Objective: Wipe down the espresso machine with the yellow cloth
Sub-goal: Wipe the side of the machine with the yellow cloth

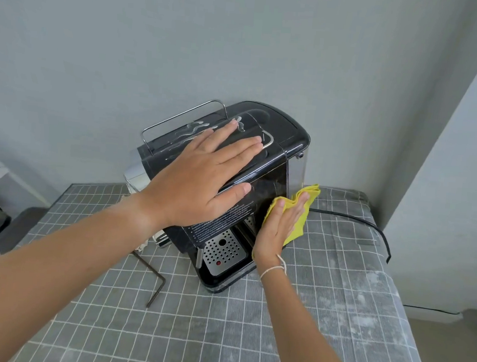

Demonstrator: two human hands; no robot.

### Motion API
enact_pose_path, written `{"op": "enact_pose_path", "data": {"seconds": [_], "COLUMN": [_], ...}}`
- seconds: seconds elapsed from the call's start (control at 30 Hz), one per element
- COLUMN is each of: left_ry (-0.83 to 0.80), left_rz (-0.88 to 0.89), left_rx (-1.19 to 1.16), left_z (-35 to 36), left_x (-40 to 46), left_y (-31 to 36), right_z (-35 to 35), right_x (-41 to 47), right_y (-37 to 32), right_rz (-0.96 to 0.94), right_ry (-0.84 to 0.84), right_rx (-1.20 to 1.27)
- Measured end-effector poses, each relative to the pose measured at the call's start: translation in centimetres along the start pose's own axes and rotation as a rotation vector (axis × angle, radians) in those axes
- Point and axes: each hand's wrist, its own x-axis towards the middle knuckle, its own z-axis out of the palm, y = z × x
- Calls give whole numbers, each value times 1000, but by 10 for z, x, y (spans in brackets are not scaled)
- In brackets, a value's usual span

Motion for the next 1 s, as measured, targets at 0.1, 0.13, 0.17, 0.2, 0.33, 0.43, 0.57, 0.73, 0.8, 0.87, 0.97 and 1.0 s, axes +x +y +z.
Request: {"op": "enact_pose_path", "data": {"seconds": [0.1,0.13,0.17,0.2,0.33,0.43,0.57,0.73,0.8,0.87,0.97,1.0], "left_ry": [-1,-2,-3,-5,-18,-27,-31,-34,-32,-40,-44,-43], "left_rz": [0,0,-1,-2,-7,-9,-15,-25,-25,-27,-32,-32], "left_rx": [-16,-21,-27,-33,-40,-66,-108,-152,-151,-151,-161,-161], "left_z": [0,-1,-1,-1,-1,0,0,0,1,1,1,0], "left_x": [1,1,1,1,1,1,2,2,2,2,2,3], "left_y": [1,1,1,1,1,2,1,0,0,0,0,1], "right_z": [3,5,8,10,6,7,16,17,17,15,13,12], "right_x": [7,10,12,13,11,-5,-27,-37,-61,-70,-36,-20], "right_y": [-31,-43,-53,-59,-34,-10,-17,-10,5,12,-8,-19], "right_rz": [-60,-105,-141,-163,-164,-131,-346,-443,-500,-523,-509,-477], "right_ry": [-9,-14,-19,-21,29,-21,-94,-144,-247,-293,-210,-148], "right_rx": [37,44,55,66,46,-4,-59,-160,-235,-254,-214,-171]}}
